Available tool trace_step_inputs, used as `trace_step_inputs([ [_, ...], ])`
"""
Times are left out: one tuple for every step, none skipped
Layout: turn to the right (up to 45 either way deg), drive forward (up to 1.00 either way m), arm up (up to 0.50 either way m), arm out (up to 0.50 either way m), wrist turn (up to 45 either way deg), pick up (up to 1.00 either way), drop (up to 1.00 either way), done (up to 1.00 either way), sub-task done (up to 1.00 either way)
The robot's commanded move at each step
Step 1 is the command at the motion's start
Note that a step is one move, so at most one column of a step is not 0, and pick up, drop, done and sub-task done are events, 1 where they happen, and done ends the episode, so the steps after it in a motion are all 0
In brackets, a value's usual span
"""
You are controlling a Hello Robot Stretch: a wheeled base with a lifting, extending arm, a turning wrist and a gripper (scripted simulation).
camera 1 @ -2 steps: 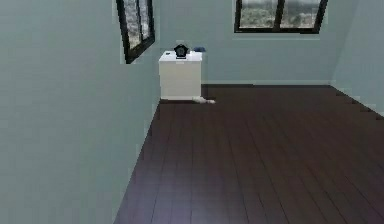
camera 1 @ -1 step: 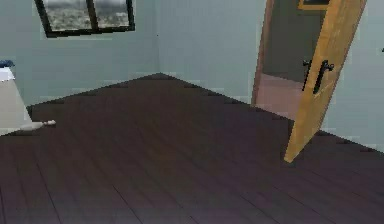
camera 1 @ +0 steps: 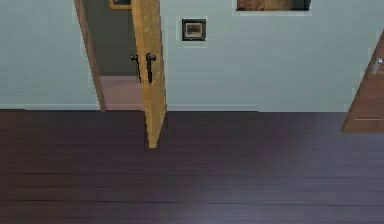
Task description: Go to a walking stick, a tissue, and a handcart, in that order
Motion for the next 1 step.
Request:
trace_step_inputs([
  [0.0,0.05,0.00,0.00,0.0,0.00,0.00,0.00,0.00],
])
